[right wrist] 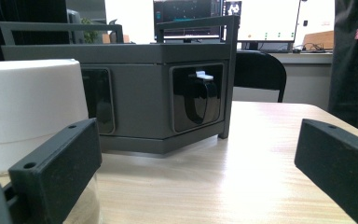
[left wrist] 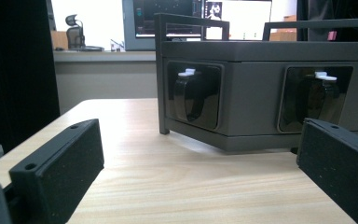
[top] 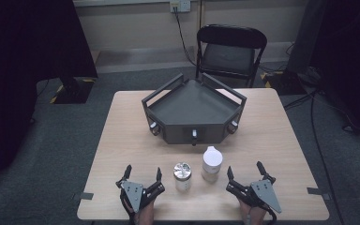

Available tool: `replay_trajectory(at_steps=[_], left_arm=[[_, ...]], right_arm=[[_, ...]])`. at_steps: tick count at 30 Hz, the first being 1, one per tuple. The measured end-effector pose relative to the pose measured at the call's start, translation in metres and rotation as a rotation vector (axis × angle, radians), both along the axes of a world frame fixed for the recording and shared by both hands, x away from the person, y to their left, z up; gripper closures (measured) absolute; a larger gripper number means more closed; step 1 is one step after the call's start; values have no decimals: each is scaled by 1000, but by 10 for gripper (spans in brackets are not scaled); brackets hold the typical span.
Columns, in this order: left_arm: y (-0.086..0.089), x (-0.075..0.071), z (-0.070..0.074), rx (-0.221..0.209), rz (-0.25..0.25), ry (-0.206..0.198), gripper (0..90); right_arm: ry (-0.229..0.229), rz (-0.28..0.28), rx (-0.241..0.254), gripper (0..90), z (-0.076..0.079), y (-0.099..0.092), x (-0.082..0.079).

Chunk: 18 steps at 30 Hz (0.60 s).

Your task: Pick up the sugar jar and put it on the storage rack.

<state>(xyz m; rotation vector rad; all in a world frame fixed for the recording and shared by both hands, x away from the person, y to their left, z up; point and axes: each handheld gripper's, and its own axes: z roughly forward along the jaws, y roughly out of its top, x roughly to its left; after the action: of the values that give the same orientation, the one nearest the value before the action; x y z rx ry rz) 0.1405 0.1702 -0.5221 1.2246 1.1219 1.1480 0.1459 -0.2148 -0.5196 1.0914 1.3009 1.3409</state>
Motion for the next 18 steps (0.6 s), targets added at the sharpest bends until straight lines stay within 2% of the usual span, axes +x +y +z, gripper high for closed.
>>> replay_trajectory(at_steps=[18], left_arm=[[0,0,0,-2,4,-1,0]], right_arm=[[1,-8,-2,0,0,2,0]])
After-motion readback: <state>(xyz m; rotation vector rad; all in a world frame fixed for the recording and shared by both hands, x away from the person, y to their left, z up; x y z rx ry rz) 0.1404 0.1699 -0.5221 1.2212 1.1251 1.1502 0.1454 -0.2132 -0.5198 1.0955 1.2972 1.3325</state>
